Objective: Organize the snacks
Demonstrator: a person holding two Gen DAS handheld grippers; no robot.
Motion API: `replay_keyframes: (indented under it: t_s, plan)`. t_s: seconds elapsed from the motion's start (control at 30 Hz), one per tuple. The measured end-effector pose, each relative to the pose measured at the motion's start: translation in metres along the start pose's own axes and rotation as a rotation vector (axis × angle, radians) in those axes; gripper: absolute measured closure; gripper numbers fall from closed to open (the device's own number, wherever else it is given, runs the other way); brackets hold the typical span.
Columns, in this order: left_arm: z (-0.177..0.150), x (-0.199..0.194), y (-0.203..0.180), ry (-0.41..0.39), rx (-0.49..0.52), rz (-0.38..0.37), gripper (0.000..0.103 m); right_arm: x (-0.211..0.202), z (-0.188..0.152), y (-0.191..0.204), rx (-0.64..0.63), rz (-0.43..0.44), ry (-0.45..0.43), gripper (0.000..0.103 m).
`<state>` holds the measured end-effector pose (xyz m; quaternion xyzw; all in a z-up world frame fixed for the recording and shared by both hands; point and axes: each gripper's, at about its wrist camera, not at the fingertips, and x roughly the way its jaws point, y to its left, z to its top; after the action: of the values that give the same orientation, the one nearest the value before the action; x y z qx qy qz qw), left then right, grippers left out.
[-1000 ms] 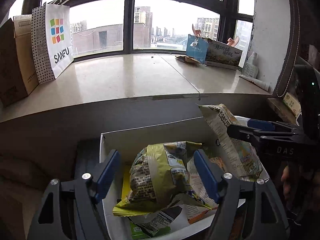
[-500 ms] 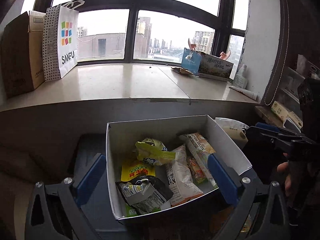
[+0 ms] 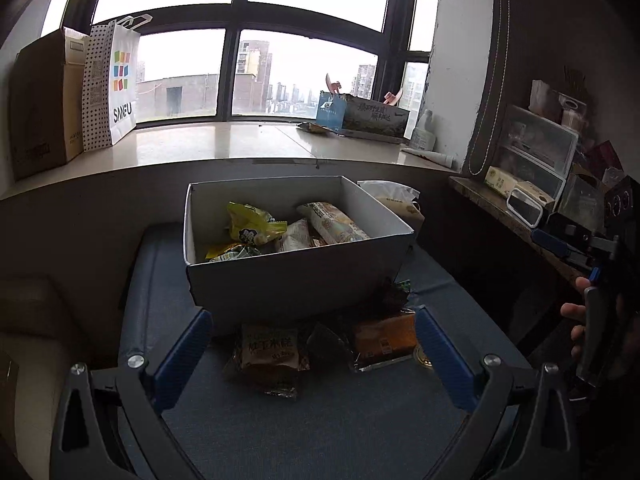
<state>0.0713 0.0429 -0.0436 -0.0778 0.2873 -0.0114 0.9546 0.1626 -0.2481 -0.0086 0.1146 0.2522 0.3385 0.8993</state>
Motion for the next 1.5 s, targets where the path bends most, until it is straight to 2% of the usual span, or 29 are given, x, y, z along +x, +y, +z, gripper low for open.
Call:
replay_keyframes:
  t_s: [0.07, 0.13, 0.23, 0.33, 0.43, 0.53, 0.7, 0.77, 0.9, 1.0, 1.2, 1.3, 1.33, 1.4, 1.43, 1.47, 1.5]
  plan:
    - [-0.009, -0.009, -0.009, -0.010, -0.009, -0.022, 0.000, -0.018, -0.016, -0.013, 0.057, -0.021, -0.018, 0.000]
    - [-0.017, -0.013, -0.018, 0.007, -0.012, -0.046, 0.000, -0.028, -0.030, -0.019, 0.089, -0.012, 0.025, 0.000]
    - [-0.026, -0.015, -0.030, 0.023, -0.008, -0.060, 0.000, -0.036, -0.047, -0.022, 0.067, -0.018, 0.083, 0.000]
    - [-0.034, -0.019, -0.042, -0.007, 0.028, 0.015, 0.000, -0.038, -0.063, -0.022, 0.029, -0.051, 0.117, 0.000]
    - [-0.037, -0.019, -0.048, 0.002, 0.030, -0.022, 0.000, -0.029, -0.069, -0.023, 0.030, -0.037, 0.159, 0.000]
    - [-0.038, -0.018, -0.048, 0.007, 0.032, -0.020, 0.000, -0.024, -0.071, -0.016, 0.003, -0.036, 0.168, 0.000]
    - [-0.041, -0.012, -0.040, 0.029, -0.010, -0.034, 0.000, -0.015, -0.076, -0.010, -0.054, -0.077, 0.194, 0.000]
    - [-0.043, -0.012, -0.038, 0.030, -0.015, -0.039, 0.000, -0.007, -0.080, -0.010, -0.074, -0.098, 0.222, 0.000]
    - [-0.045, -0.010, -0.035, 0.037, -0.027, -0.038, 0.000, 0.023, -0.094, -0.013, -0.114, -0.121, 0.349, 0.000]
    - [-0.046, -0.009, -0.034, 0.040, -0.025, -0.043, 0.000, 0.046, -0.104, -0.013, -0.148, -0.139, 0.409, 0.000]
    - [-0.050, -0.002, -0.024, 0.064, -0.056, -0.033, 0.000, 0.091, -0.109, -0.011, -0.197, -0.117, 0.455, 0.000]
    - [-0.053, 0.000, -0.017, 0.072, -0.076, -0.022, 0.000, 0.110, -0.108, -0.015, -0.182, -0.103, 0.478, 0.000]
    - [-0.054, 0.001, -0.015, 0.077, -0.084, -0.019, 0.000, 0.116, -0.109, -0.017, -0.166, -0.099, 0.488, 0.004]
    - [-0.056, 0.003, -0.011, 0.081, -0.095, -0.013, 0.000, 0.124, -0.111, -0.022, -0.134, -0.101, 0.514, 0.038]
    - [-0.057, 0.004, -0.008, 0.085, -0.101, -0.010, 0.000, 0.126, -0.112, -0.022, -0.143, -0.115, 0.521, 0.064]
    - [-0.058, 0.005, -0.006, 0.091, -0.108, -0.008, 0.000, 0.126, -0.112, -0.020, -0.165, -0.115, 0.514, 0.070]
    - [-0.059, 0.007, -0.004, 0.099, -0.113, -0.004, 0.000, 0.126, -0.113, -0.019, -0.174, -0.113, 0.519, 0.070]
